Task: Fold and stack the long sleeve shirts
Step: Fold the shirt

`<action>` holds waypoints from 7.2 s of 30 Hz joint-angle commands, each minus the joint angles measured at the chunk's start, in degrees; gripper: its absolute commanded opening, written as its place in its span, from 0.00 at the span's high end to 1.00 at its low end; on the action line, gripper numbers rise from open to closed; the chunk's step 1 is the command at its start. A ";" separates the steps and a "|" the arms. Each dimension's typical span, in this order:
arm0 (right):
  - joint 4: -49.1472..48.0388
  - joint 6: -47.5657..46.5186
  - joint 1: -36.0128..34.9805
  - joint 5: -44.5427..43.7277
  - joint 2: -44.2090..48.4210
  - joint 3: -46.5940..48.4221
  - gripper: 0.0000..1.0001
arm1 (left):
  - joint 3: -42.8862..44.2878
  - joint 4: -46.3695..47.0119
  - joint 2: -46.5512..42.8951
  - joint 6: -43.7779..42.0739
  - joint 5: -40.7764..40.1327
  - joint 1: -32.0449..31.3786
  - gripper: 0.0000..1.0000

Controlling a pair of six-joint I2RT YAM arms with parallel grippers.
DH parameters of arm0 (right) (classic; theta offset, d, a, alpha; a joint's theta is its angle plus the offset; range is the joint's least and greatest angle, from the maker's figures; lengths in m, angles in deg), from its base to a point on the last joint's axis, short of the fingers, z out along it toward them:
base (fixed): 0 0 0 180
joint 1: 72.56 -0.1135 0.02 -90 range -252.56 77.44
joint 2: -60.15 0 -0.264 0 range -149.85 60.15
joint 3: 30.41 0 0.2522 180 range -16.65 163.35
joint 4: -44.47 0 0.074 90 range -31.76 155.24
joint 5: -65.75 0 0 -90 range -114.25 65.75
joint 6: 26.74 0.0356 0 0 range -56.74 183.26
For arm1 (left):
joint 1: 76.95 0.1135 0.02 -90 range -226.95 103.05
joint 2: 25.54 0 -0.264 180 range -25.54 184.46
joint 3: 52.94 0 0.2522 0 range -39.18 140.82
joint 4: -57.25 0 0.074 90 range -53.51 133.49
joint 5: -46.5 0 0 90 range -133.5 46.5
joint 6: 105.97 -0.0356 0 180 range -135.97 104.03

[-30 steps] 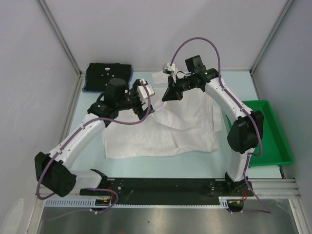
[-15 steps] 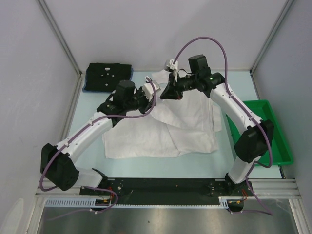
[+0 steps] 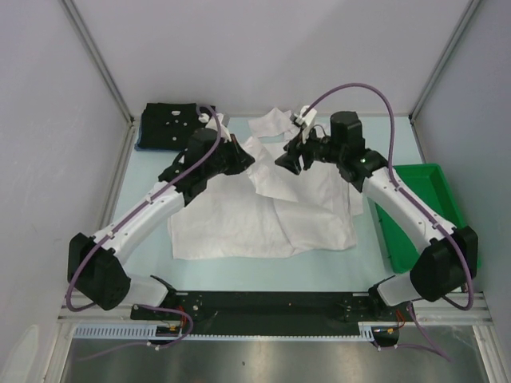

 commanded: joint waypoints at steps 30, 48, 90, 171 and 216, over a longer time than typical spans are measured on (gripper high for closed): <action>-17.16 1.33 -2.11 4.39 5.80 -11.07 1.00 | -3.83 14.51 -9.02 -12.19 24.08 17.96 0.01; 2.10 -18.62 -5.17 16.97 12.65 -9.22 1.00 | 1.01 0.13 -6.03 -67.04 50.57 9.19 0.01; -11.43 -2.19 -9.04 -9.74 9.06 -9.31 0.99 | 33.17 -36.52 8.29 -73.57 27.82 -4.53 1.00; -28.22 -10.10 14.07 7.57 -2.09 11.51 1.00 | 4.86 -45.58 14.96 -91.42 14.90 29.84 0.99; -43.16 -13.18 10.12 6.16 -42.80 38.24 1.00 | 15.33 -44.61 33.60 -85.35 9.80 33.71 0.99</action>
